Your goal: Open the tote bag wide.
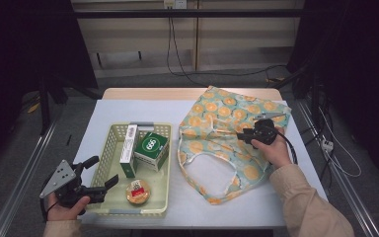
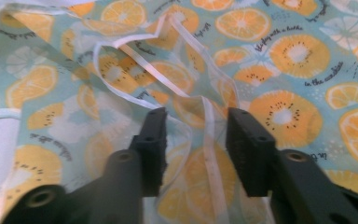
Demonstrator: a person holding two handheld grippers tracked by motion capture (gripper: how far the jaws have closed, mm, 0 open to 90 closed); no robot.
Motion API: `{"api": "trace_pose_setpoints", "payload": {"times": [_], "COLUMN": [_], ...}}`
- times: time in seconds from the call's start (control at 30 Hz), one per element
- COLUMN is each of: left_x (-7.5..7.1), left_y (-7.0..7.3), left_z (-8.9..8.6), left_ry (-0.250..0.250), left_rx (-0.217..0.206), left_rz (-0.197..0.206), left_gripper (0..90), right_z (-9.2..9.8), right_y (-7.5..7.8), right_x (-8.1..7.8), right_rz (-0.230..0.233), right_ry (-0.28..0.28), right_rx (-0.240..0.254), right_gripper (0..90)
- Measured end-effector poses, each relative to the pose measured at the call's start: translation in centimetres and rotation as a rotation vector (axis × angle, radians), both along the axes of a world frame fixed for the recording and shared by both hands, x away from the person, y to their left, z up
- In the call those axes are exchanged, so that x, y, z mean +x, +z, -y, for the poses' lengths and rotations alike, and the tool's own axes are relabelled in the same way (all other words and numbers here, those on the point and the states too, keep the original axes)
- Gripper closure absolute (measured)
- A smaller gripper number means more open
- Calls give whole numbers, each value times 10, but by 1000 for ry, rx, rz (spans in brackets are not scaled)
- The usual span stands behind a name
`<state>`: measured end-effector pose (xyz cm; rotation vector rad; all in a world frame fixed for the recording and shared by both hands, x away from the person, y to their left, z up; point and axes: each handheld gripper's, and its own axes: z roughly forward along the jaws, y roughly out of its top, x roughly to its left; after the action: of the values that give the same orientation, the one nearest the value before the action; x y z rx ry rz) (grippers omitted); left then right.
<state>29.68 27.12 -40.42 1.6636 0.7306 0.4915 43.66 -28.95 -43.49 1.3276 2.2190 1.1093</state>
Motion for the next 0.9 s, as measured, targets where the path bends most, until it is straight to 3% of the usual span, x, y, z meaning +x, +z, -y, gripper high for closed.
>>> {"api": "trace_pose_setpoints", "payload": {"times": [0.13,0.3,0.43,0.5,0.57,0.67,0.77,0.9], "left_x": [0,-1,0,0,0,0,0,0], "left_y": [0,1,0,0,0,-1,-1,-1], "left_z": [1,1,1,1,2,2,2,2], "left_ry": [-2,-4,-3,-4,-5,-9,-10,-9], "left_rx": [5,0,-3,-4,0,3,1,2], "left_rz": [-2,0,-2,-2,-3,-5,-6,-6], "left_gripper": [56,56,56,56,56,56,56,56], "right_z": [-3,-13,-22,-27,-31,-36,-40,-46], "right_y": [11,22,29,30,30,26,20,9], "right_x": [-9,-21,-28,-31,-33,-34,-32,-26], "right_rz": [38,60,65,59,41,39,34,30], "right_ry": [4,44,86,101,143,179,212,248], "right_rx": [11,-47,-48,-52,-34,-27,-20,-65], "right_gripper": [395,240,233,298,489,608,666,671]}}
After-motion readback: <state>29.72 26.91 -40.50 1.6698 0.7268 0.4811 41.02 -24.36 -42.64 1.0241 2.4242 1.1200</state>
